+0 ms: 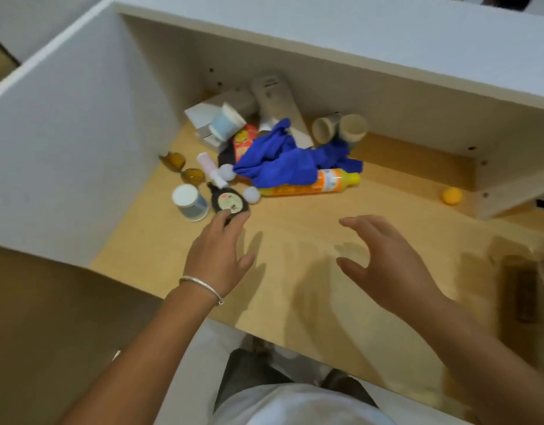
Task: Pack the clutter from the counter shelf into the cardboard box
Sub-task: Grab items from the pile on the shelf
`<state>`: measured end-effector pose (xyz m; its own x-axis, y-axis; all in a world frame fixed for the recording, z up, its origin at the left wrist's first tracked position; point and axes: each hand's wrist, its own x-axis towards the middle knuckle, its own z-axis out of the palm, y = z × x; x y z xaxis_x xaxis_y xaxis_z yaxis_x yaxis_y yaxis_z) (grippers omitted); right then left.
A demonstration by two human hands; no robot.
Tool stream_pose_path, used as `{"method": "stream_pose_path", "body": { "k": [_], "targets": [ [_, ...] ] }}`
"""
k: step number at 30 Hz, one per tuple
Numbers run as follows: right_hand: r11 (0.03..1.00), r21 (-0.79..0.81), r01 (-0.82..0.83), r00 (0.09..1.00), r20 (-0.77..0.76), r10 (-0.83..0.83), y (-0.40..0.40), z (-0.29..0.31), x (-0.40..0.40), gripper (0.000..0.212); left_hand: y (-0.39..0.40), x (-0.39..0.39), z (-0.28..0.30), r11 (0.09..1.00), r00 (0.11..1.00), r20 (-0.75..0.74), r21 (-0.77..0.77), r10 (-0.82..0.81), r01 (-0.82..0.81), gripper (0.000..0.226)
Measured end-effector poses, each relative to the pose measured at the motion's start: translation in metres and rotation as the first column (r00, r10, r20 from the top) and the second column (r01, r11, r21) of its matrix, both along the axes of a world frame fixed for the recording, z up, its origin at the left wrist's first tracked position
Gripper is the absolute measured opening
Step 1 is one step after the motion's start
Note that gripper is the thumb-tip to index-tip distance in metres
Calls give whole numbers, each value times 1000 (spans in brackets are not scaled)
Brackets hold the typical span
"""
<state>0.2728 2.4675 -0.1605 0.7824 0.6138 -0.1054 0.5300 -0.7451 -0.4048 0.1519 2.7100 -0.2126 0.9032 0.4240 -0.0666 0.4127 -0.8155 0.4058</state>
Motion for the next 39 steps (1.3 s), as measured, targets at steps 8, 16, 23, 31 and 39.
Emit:
{"method": "stream_pose_path", "body": {
  "k": [8, 16, 23, 31, 39],
  "targets": [
    [983, -76, -165, 984, -79, 159, 116, -56, 4, 74, 93, -29, -29, 980, 979, -49, 24, 199, -198, 74],
    [963, -144, -230, 973, -1, 232, 209, -95, 39, 62, 146, 14, -42, 972, 972, -26, -32, 232, -232, 87],
    [917, -296, -267, 949, 86, 304, 230, -106, 57, 58, 159, 95, -29, 987, 994, 109, 160, -20, 2, 51],
    [885, -357, -299, 912, 165, 375, 225, -110, 57, 43, 146, 162, -53, 964, 949, -309, 232, -54, 131, 41],
    [934, -197, -297, 912, 231, 339, 171, -86, 54, 38, 130, 152, -39, 950, 979, -199, 297, -36, 96, 41]
  ]
}}
